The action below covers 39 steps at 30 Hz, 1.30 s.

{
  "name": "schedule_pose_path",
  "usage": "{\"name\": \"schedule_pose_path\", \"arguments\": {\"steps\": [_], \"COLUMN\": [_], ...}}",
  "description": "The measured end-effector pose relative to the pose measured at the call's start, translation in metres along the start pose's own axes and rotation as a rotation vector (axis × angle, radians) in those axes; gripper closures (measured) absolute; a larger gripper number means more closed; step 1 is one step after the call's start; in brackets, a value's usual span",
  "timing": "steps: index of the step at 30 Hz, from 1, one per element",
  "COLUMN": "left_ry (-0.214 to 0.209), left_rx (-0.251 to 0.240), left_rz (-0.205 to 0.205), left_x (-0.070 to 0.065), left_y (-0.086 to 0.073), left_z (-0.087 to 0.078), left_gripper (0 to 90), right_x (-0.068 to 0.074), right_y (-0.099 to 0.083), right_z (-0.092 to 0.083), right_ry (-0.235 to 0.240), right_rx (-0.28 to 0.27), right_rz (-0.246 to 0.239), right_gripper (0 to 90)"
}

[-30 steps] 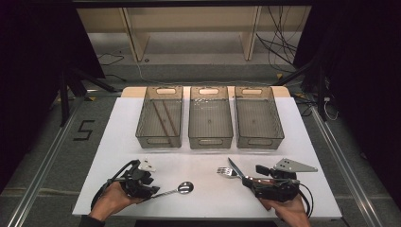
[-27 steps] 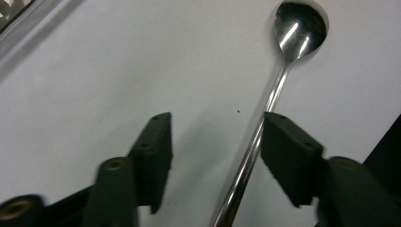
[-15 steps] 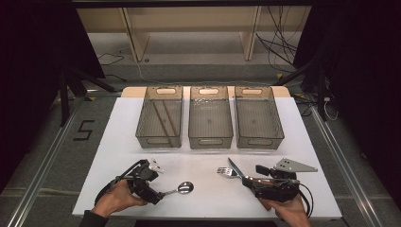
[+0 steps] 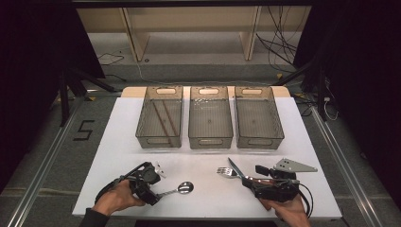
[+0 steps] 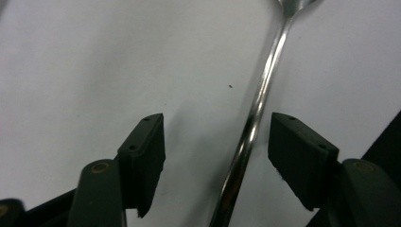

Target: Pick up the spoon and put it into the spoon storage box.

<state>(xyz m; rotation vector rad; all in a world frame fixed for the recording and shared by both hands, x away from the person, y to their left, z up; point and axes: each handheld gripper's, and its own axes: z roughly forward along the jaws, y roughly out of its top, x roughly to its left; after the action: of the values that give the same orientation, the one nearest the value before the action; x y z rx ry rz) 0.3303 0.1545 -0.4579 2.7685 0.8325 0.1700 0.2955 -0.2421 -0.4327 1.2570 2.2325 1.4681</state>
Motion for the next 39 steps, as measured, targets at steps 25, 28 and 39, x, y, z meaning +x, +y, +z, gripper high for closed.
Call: {"name": "schedule_pose_path", "arguments": {"steps": [25, 28, 39], "left_ry": [-0.075, -0.082, -0.088], "left_rx": [0.077, 0.075, 0.071], "left_rz": [0.111, 0.1, 0.132], "left_x": [-0.009, -0.008, -0.008], "left_y": [0.021, 0.021, 0.02], "left_z": [0.008, 0.009, 0.008], "left_gripper": [74.5, 76.8, 83.1], "right_x": [0.0, 0.0, 0.0], "right_y": [0.0, 0.0, 0.0], "right_z": [0.0, 0.0, 0.0], "right_ry": [0.001, 0.0, -0.001], "right_rx": [0.003, 0.003, 0.004], "right_rz": [-0.003, -0.003, -0.003], "right_gripper": [25.9, 25.9, 26.0]}}
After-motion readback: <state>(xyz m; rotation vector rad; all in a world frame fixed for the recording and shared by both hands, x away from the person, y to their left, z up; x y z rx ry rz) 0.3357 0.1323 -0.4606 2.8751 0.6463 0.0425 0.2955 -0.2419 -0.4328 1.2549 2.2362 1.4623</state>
